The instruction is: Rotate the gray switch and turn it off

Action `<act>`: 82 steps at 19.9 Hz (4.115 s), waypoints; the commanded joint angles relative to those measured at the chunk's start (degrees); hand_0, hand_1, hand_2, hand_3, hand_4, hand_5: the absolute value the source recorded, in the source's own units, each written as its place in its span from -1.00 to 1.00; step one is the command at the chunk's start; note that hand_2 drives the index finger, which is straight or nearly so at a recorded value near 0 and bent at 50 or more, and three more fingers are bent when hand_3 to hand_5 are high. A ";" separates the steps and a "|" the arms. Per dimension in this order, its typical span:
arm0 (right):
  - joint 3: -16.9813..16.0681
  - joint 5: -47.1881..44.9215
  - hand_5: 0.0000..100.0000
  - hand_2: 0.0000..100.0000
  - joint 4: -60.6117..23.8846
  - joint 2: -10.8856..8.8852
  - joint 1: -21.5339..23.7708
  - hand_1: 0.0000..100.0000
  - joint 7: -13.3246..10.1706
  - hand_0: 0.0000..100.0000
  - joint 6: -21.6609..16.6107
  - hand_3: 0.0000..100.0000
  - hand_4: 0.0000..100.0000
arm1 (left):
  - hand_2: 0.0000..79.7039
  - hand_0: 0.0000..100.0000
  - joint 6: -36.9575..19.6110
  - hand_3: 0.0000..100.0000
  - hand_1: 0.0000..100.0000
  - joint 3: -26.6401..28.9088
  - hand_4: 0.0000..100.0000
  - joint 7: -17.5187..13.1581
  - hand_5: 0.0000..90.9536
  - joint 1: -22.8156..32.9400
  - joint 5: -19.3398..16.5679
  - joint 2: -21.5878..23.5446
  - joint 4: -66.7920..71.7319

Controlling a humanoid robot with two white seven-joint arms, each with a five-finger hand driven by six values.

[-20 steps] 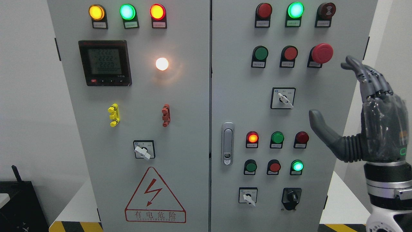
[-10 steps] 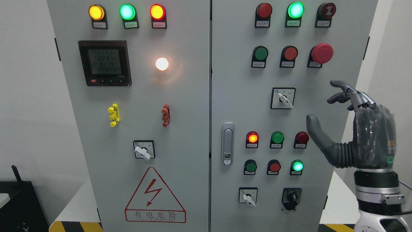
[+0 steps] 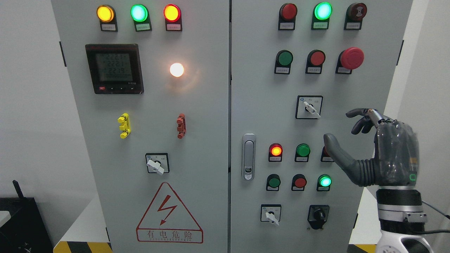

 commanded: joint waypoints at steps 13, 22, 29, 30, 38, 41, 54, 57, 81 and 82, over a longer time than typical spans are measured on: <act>2.43 3.28 0.97 -0.07 3.87 4.08 -3.72 -0.30 -0.71 -0.99 2.79 0.84 0.74 | -1.00 -0.76 0.00 -1.00 -0.22 1.85 -1.00 0.02 -1.00 0.00 0.00 0.00 0.02; 2.35 4.51 0.98 0.06 5.28 4.08 -4.78 -0.31 -0.89 -0.84 5.43 0.89 0.76 | -1.00 -0.76 0.00 -1.00 -0.22 1.85 -1.00 0.02 -1.00 0.00 0.00 0.00 -0.07; 2.26 4.60 0.98 0.05 7.30 4.08 -6.80 -0.31 -1.42 -0.85 5.51 0.89 0.76 | -1.00 -0.76 0.00 -1.00 -0.22 1.85 -1.00 0.02 -1.00 0.00 0.00 0.00 -0.07; 2.35 4.69 0.98 0.05 7.56 4.08 -6.97 -0.31 -1.42 -0.85 5.51 0.89 0.76 | -1.00 -0.76 0.00 -1.00 -0.22 1.85 -1.00 0.02 -1.00 0.00 0.00 0.00 -0.07; 2.35 4.69 0.98 0.06 8.70 4.08 -7.68 -0.34 -1.42 -1.00 5.51 0.89 0.77 | -1.00 -0.76 0.00 -1.00 -0.22 1.85 -1.00 0.02 -1.00 0.00 0.00 0.00 0.02; 2.43 4.86 0.98 0.06 9.06 4.08 -8.38 -0.35 -1.33 -1.00 5.86 0.89 0.77 | -1.00 -0.76 0.00 -1.00 -0.22 1.85 -1.00 0.02 -1.00 0.00 0.00 0.00 0.02; 3.05 6.00 0.99 0.14 9.67 4.09 -8.91 -0.28 -1.42 -1.00 6.48 0.89 0.77 | -1.00 -0.76 0.00 -1.00 -0.22 1.85 -1.00 0.02 -1.00 0.00 0.00 0.00 0.02; 3.14 6.18 0.99 0.15 9.67 4.17 -9.26 -0.28 -1.42 -1.00 6.57 0.89 0.77 | -1.00 -0.76 0.00 -1.00 -0.22 1.85 -1.00 0.02 -1.00 0.00 0.00 0.00 -0.07; 3.31 7.68 0.99 0.28 10.82 4.87 -10.05 -0.23 -1.42 -0.97 6.66 0.92 0.78 | -1.00 -0.76 0.00 -1.00 -0.22 1.85 -1.00 0.02 -1.00 0.00 0.00 0.00 -0.07; 3.40 7.68 0.99 0.28 10.82 4.88 -10.05 -0.22 -1.42 -0.97 6.66 0.92 0.78 | -1.00 -0.76 0.00 -1.00 -0.22 1.85 -1.00 0.02 -1.00 0.00 0.00 0.00 0.02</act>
